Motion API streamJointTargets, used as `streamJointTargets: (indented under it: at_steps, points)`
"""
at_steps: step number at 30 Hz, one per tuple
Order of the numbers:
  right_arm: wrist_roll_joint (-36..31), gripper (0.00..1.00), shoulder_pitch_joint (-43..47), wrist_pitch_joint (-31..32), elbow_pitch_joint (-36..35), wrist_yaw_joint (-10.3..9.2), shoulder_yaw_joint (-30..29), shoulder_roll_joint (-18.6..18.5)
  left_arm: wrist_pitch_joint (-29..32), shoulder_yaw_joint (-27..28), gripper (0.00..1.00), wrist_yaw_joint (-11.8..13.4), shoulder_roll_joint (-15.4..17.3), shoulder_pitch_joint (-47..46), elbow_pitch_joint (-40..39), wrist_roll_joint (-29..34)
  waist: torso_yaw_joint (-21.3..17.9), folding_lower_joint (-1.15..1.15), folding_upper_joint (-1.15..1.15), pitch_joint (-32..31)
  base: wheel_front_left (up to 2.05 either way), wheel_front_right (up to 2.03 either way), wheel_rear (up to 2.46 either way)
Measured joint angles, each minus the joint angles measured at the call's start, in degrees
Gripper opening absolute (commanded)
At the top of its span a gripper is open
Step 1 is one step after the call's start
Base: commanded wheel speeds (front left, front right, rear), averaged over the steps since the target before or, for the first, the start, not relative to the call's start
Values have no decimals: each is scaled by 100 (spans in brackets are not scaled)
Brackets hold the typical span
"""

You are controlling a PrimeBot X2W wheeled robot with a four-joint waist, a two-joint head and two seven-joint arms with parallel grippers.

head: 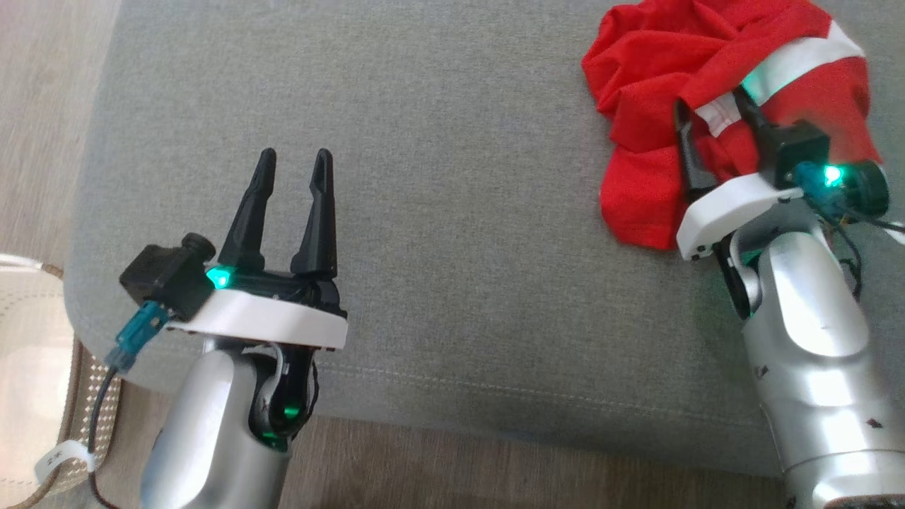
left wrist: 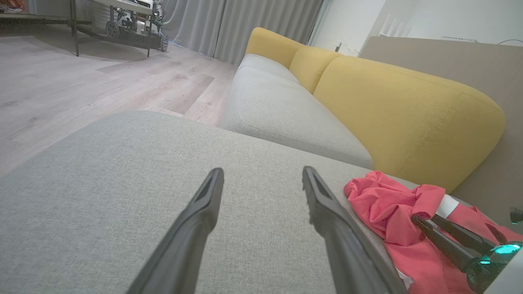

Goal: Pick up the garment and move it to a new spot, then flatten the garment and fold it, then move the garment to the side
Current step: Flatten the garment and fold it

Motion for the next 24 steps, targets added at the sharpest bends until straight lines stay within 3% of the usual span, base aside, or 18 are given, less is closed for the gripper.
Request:
streamJointTargets:
  at_steps: [1,2,9,19,24]
  points:
    - [0,22,-34,-7,31,0,-40,0,0,-12,100,1,0,-7,0,-20,18,0,0,10,0,0,0]
    - [-2,0,-59,-9,51,0,-75,0,0,-22,100,10,-1,-7,1,-33,32,0,0,15,0,0,0]
    - [24,0,-120,-51,-164,0,-13,0,0,-38,100,43,-1,-3,38,-40,-2,0,0,-113,0,0,0]
    - [969,0,-555,-65,-1358,0,1512,-1,0,-129,100,44,-1,39,99,-97,-87,0,0,-464,0,0,0]
    - [1486,0,-1264,-67,-1774,0,1800,-1,0,-145,100,49,0,178,101,-98,-93,0,0,-583,0,0,0]
